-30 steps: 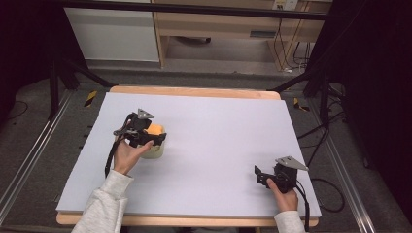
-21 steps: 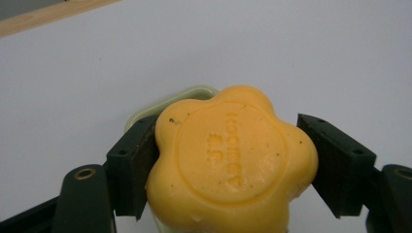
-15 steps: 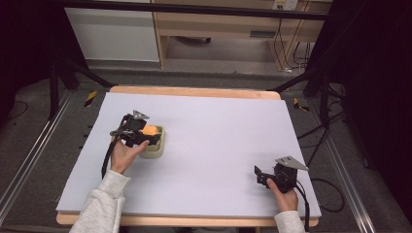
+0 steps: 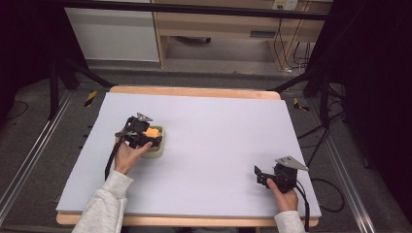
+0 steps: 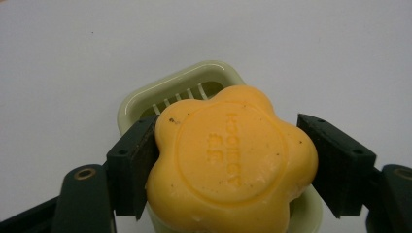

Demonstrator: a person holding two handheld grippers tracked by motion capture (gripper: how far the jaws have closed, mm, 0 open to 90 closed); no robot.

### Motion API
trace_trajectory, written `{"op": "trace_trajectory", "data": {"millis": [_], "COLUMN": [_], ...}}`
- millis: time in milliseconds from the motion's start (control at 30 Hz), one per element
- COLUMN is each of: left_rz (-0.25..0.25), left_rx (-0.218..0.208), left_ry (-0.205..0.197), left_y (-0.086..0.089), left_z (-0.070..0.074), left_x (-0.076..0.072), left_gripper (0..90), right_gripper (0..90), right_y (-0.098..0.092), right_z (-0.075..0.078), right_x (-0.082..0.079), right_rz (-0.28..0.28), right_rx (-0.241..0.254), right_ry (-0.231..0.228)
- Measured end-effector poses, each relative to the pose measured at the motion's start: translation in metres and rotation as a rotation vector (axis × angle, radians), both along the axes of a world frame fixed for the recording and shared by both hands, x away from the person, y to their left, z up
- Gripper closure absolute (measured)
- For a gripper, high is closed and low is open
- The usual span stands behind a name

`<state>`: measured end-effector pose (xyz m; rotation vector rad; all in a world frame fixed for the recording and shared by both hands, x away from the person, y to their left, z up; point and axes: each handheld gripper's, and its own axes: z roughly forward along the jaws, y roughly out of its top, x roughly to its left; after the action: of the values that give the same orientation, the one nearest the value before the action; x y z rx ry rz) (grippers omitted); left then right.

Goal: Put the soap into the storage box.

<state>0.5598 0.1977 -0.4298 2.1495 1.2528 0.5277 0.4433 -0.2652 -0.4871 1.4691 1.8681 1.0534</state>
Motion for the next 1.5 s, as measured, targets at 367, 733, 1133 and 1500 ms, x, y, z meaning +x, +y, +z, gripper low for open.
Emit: {"op": "trace_trajectory", "data": {"millis": [367, 733, 1133, 1500], "left_rz": [0.013, 0.016, 0.024, 0.016], "left_rx": [0.017, -0.013, -0.047, -0.071], "left_ry": [0.020, 0.017, 0.026, -0.014], "left_y": [-0.001, 0.001, 0.006, 0.005], "left_z": [-0.011, -0.012, -0.018, -0.008], "left_x": [0.003, 0.003, 0.005, 0.001], "left_gripper": [26.2, 26.2, 26.0, 23.4], "right_gripper": [4.5, 4.6, 4.5, 4.5], "right_y": [0.000, 0.000, 0.000, 0.000], "right_z": [0.000, 0.000, 0.000, 0.000], "right_x": [0.000, 0.000, 0.000, 0.000], "right_rz": [0.000, 0.001, 0.002, 0.002], "right_rx": [0.001, 0.000, -0.002, -0.001], "right_ry": [0.000, 0.000, 0.001, 0.001]}}
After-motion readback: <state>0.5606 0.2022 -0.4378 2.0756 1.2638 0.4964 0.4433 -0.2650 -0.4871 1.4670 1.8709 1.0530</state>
